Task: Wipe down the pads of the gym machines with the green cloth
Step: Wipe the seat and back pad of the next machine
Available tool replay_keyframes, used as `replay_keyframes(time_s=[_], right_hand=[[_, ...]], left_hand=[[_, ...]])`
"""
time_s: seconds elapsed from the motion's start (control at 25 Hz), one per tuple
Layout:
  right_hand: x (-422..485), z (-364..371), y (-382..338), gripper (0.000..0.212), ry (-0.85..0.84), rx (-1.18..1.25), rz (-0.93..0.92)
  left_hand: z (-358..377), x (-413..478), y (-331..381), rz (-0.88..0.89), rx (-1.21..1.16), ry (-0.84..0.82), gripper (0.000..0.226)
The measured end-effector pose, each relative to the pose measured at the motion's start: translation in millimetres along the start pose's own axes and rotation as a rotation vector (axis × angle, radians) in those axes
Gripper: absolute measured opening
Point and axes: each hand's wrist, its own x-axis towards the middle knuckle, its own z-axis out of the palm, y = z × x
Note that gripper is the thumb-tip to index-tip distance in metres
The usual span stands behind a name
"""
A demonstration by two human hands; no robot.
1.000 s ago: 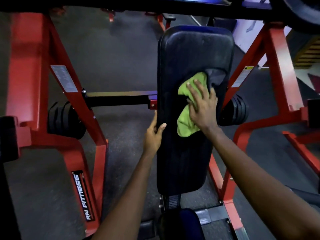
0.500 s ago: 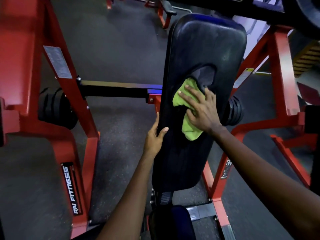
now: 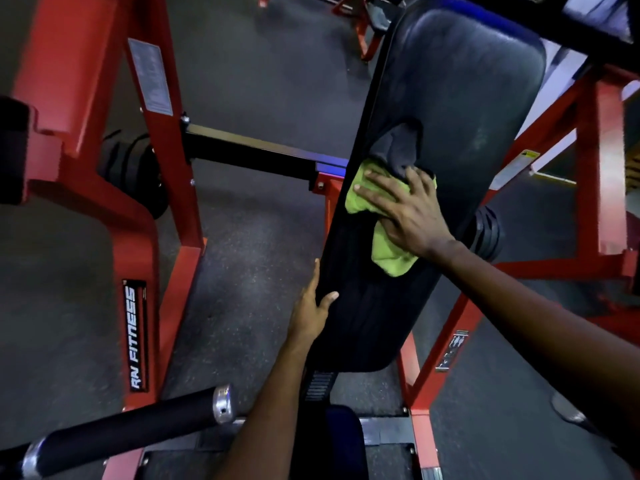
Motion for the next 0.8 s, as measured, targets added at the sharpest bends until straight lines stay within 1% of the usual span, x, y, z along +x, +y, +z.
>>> replay_keyframes(time_s=[0.04,0.12,0.16,0.2,0.28,0.4,0.48,0.52,0.56,0.64,0.72,0.8], right_hand=[[11,-6,0,0.068,0.013,0.020,0.073],[30,-13,-8,0.059,0.077,0.083,0.237],[36,-12,-15,0.052,0.104,0.092,0.268],[36,-10,-21,0.047,0.126,0.077,0.252],[26,0,-29,0.041,0.112,0.026,0.101],[3,16,-39,0.036,-0.001,-0.025,-0.175],[4,12,-36,0.034,-0.043,-0.057,-0.281],[10,6,-30,0.036,-0.047,-0.072,-0.300],[18,0,-23,0.038,-0.046,-0.084,-0.276],[34,-11,-12,0.038,-0.030,-0.068,-0.124],[34,-11,-25,0.036,0.010,-0.037,0.023],[21,2,-49,0.034,0.059,-0.027,0.071]], left_hand=[[0,0,-2,0.009,0.008,0.002,0.075],[1,2,-4,0.022,0.031,0.017,0.076],[2,2,-7,0.022,0.048,0.028,0.076],[3,2,-9,0.027,0.061,0.035,0.076],[4,-1,-11,0.050,0.070,0.049,0.076],[6,-2,-14,0.075,0.092,0.073,0.073],[5,-4,-18,0.075,0.098,0.049,0.072],[4,-6,-22,0.081,0.093,0.031,0.072],[2,-9,-27,0.089,0.092,0.015,0.072],[2,-16,-37,0.082,0.110,0.004,0.074],[2,-21,-39,0.056,0.113,0.008,0.073],[2,-22,-37,0.045,0.104,0.012,0.071]])
